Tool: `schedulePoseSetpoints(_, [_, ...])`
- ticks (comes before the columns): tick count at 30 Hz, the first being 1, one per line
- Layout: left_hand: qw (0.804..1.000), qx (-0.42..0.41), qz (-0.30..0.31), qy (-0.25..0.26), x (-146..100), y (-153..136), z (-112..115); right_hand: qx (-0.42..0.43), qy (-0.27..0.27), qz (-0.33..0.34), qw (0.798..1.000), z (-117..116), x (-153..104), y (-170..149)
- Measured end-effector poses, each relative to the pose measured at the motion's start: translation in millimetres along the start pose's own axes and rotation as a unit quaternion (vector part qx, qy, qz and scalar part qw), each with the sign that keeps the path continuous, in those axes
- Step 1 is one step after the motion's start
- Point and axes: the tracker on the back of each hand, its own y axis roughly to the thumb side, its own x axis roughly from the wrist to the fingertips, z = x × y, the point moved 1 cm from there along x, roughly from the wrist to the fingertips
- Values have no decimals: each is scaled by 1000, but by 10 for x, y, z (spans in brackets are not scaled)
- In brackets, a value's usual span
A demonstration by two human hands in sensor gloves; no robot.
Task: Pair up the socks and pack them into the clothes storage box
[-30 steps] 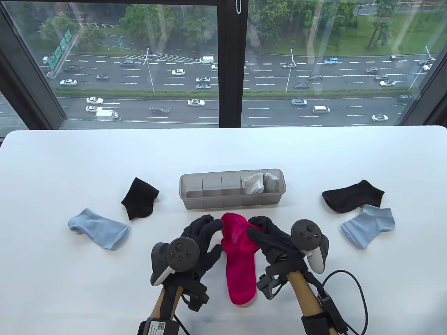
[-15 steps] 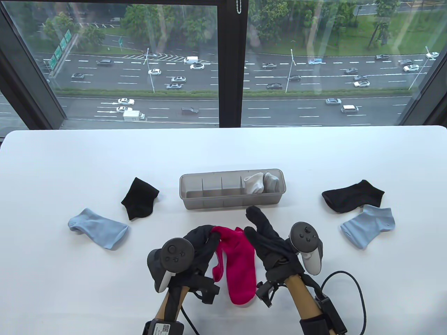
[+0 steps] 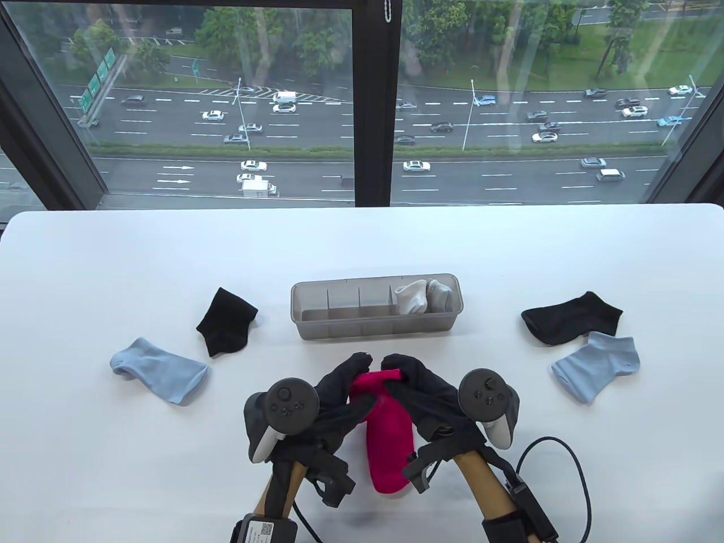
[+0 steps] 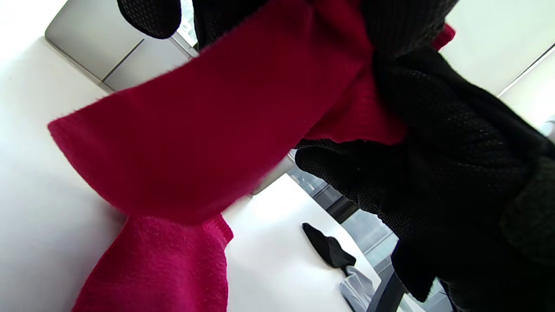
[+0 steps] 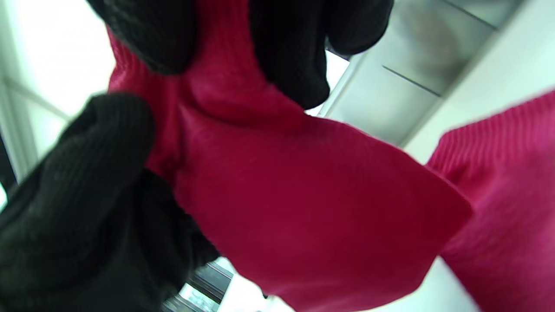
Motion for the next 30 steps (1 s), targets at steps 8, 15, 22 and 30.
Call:
schedulePoseSetpoints(8, [999, -5, -31, 39, -29, -65, -111, -72, 23, 27, 997, 56, -8, 31])
schedulePoseSetpoints(15, [995, -86, 15, -38, 7, 33, -167, 76, 42, 35, 996, 322, -9, 38])
schedulePoseSetpoints(22, [984, 18, -137, -116, 235, -212, 193, -55, 66, -177, 981, 221, 67, -299])
schedulePoseSetpoints(30, [960, 246, -122, -54, 200, -198, 302, -228, 60, -204, 950, -47, 199, -601])
